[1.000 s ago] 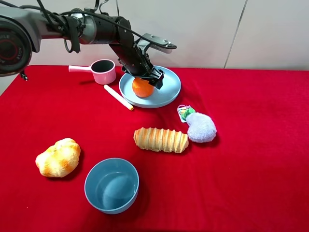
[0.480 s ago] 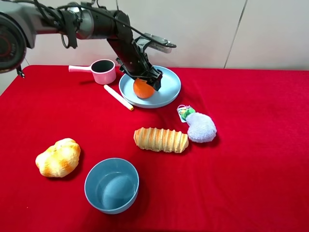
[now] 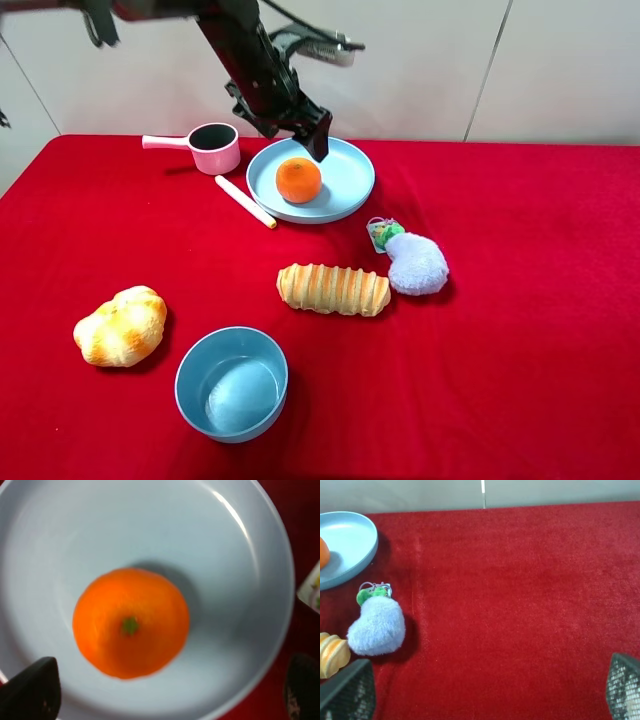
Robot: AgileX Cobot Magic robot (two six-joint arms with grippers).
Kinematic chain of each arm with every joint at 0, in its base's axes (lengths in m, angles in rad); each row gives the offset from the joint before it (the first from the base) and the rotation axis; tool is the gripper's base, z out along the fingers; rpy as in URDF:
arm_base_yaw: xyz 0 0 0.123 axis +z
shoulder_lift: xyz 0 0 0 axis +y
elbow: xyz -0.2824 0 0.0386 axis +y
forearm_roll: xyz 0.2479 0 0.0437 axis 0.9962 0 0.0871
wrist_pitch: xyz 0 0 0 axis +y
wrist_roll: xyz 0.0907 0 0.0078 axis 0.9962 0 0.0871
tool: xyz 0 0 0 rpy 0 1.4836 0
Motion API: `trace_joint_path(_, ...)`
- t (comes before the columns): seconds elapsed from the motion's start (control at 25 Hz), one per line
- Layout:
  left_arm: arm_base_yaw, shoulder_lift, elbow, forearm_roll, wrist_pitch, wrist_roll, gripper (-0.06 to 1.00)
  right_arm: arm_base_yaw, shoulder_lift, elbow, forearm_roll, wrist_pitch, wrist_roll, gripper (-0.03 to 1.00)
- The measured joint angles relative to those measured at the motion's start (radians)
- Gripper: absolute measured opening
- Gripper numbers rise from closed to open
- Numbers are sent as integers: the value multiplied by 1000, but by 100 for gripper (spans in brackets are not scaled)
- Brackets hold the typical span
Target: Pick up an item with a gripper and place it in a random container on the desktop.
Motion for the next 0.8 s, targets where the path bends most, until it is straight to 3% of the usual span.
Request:
trace_joint_path(0.6, 0, -240, 0, 17, 322, -84, 86, 0, 0, 0, 0, 0, 0, 69)
trace_joint_path(0.8, 0, -304, 7, 26, 324, -107, 83, 0, 0, 0, 0, 0, 0, 69)
